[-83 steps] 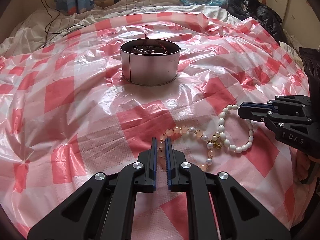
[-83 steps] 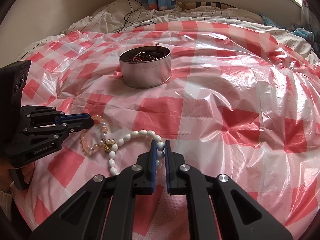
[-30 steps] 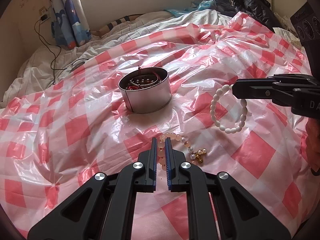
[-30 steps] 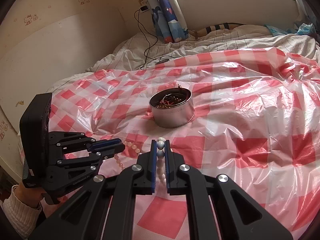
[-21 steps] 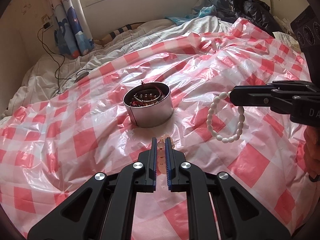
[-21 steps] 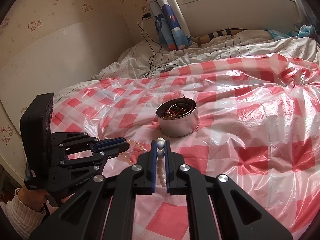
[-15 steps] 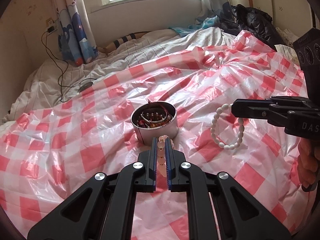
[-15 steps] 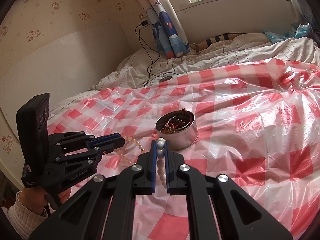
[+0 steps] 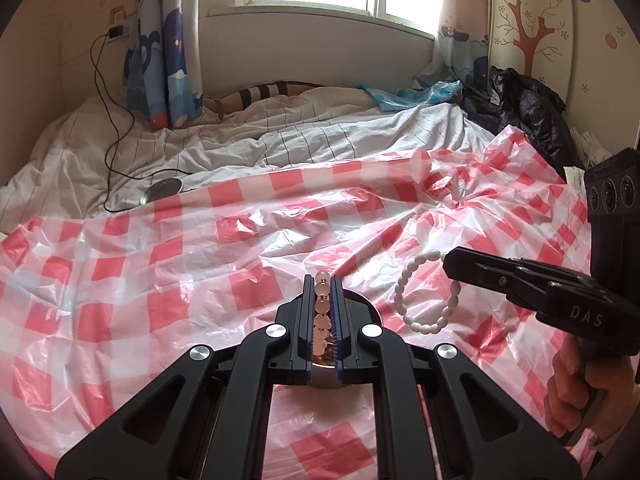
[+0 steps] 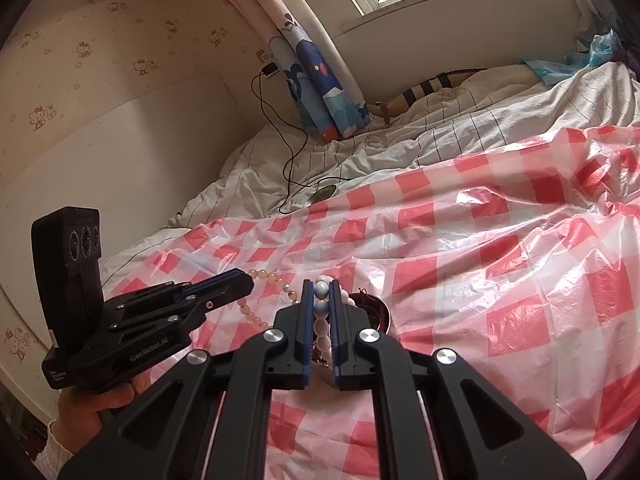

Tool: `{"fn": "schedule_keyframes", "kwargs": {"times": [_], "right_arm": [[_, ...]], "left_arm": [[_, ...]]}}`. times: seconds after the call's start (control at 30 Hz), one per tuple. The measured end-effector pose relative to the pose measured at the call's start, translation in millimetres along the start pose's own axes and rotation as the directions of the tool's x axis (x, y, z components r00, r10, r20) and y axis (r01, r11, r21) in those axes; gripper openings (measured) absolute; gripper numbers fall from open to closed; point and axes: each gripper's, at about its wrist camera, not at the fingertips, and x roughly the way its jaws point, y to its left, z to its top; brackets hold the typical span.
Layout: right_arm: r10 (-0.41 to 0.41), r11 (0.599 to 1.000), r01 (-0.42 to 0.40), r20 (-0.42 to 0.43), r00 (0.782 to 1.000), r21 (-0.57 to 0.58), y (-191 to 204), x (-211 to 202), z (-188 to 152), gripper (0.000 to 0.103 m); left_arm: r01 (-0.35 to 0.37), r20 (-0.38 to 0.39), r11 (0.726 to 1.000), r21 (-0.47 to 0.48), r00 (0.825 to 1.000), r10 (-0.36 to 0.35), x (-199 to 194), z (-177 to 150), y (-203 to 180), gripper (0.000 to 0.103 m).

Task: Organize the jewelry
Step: 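Lift and carry both bracelets toward the silver tin with both grippers, then open both grippers over the silver tin to drop the bracelets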

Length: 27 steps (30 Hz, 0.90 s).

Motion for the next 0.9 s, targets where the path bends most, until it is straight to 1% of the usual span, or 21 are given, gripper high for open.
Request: {"fn": "schedule_keyframes", "kwargs": {"times": [0.1,0.17,0.27,0.33,0.37,0.4,0.43,0.47,0.5,0.53,0.6,0.67,0.7,0.73,0.77,0.8,0.87,0.9], "right_arm": [[0.005,1.0,-0.005,-0.016,1.0,0.007,0.0,16.6,2.4,0.008],[-0.007,1.0,0.007,-0.027,1.0,0.0,3.2,29.0,1.2,0.008],[-0.049,0.998,0.048,-0.062,0.997,-0.027,5.7,52.7,-3.7,0.008],[-0.081,0.996,0.076,-0.108,0.991,-0.043,4.9,71.3,-11.1,0.008],[-0.103,0.994,0.096,-0.135,0.985,-0.055,4.2,80.6,-15.0,0.008],[-0.122,0.991,0.113,-0.162,0.979,-0.068,3.6,89.2,-18.8,0.008],[-0.139,0.989,0.126,-0.181,0.974,-0.081,1.9,95.9,-22.5,0.009],[-0.154,0.986,0.138,-0.202,0.967,-0.092,0.4,101.8,-26.0,0.009],[-0.16,0.985,0.141,-0.228,0.96,-0.097,-0.8,106.8,-28.6,0.009],[-0.159,0.986,0.139,-0.242,0.957,-0.096,-1.3,108.2,-30.4,0.009],[-0.165,0.984,0.143,-0.234,0.958,-0.105,1.4,101.2,-32.5,0.01],[-0.168,0.982,0.146,-0.203,0.965,-0.119,7.9,84.7,-33.2,0.012],[-0.171,0.98,0.149,-0.188,0.967,-0.129,12.0,74.7,-33.8,0.019],[-0.174,0.979,0.152,-0.171,0.97,-0.138,16.1,62.6,-35.5,0.024],[-0.178,0.977,0.156,-0.153,0.972,-0.147,20.5,49.6,-38.2,0.029],[-0.182,0.975,0.16,-0.141,0.973,-0.156,24.4,37.9,-41.2,0.03],[-0.197,0.971,0.175,-0.131,0.972,-0.166,30.7,16.8,-49.9,0.032],[-0.214,0.967,0.192,-0.124,0.969,-0.165,32.7,6.6,-55.6,0.04]], "left_arm": [[0.027,-0.023,0.999,-0.043,0.999,-0.028,22.8,-1.2,6.0,0.007],[0.037,-0.061,0.998,-0.05,0.997,-0.041,39.5,-6.5,5.9,0.007],[0.032,-0.141,0.998,-0.055,0.989,-0.039,64.9,-20.1,8.5,0.007],[0.023,-0.171,0.997,-0.072,0.985,-0.035,69.7,-28.7,15.2,0.008],[0.015,-0.174,0.997,-0.079,0.984,-0.029,67.6,-31.5,18.5,0.011],[0.003,-0.176,0.997,-0.082,0.984,-0.017,64.2,-33.4,22.0,0.017],[-0.012,-0.176,0.997,-0.078,0.984,-0.002,59.2,-35.6,24.0,0.021],[-0.033,-0.175,0.997,-0.064,0.984,0.021,52.8,-37.8,24.6,0.028],[-0.05,-0.169,0.998,-0.044,0.985,0.042,45.1,-39.6,24.6,0.033],[-0.065,-0.163,0.998,-0.024,0.985,0.06,37.6,-41.6,23.3,0.034],[-0.096,-0.152,0.995,0.008,0.984,0.096,22.7,-45.7,20.6,0.041],[-0.128,-0.138,0.991,0.025,0.982,0.13,7.7,-49.5,17.1,0.044],[-0.145,-0.131,0.989,0.033,0.98,0.148,0.8,-52.0,14.1,0.047],[-0.159,-0.124,0.987,0.039,0.979,0.162,-5.4,-55.1,10.8,0.049],[-0.171,-0.12,0.984,0.041,0.977,0.175,-10.7,-58.4,7.9,0.055],[-0.185,-0.119,0.982,0.042,0.975,0.189,-15.6,-62.9,4.7,0.059],[-0.209,-0.117,0.977,0.041,0.97,0.212,-23.3,-71.7,-2.1,0.064],[-0.22,-0.114,0.975,0.039,0.968,0.223,-26.3,-76.0,-5.3,0.069]]}}
